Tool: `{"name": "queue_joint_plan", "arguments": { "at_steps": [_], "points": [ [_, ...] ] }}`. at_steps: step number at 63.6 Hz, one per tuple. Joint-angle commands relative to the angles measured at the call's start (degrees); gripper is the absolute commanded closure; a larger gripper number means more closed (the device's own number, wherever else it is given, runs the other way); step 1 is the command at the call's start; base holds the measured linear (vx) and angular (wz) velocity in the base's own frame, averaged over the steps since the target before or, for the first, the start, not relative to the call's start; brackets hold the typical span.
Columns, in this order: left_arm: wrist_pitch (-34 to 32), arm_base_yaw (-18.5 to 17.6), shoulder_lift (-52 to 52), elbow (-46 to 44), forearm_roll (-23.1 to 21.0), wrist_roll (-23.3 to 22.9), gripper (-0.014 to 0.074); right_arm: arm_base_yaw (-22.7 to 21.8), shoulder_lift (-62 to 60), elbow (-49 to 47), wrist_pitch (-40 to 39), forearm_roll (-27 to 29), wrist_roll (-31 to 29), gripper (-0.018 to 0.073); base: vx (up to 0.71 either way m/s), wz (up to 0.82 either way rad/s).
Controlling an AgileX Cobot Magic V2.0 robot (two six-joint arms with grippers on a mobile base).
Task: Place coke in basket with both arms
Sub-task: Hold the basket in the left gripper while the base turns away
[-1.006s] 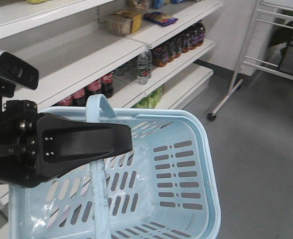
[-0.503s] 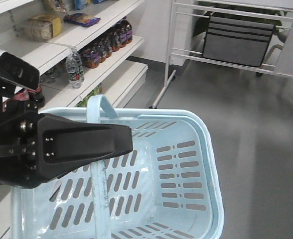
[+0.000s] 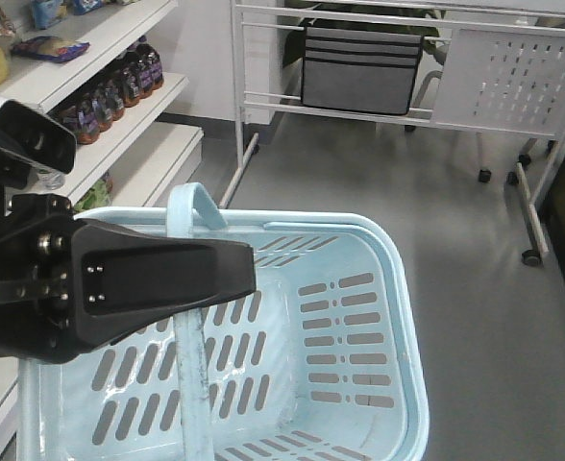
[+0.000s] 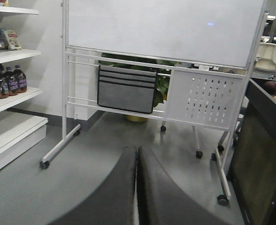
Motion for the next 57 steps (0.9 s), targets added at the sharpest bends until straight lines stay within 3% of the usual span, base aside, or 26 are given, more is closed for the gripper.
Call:
{"name": "queue_joint_plan", "arguments": {
  "at_steps": [1, 57],
  "points": [
    [-6.4, -0.1, -1.2, -2.0, -5.2, 0.3, 0.0602, -0.1, -0.7, 0.4, -3.8, -0.6, -0.3, 0.0564, 0.02, -0.31],
    [-6.4, -0.1, -1.2, -2.0, -5.2, 0.3, 0.0602, -0.1, -0.7, 0.4, -3.8, -0.6, -0.3, 0.0564, 0.08, -0.37]
  ]
}}
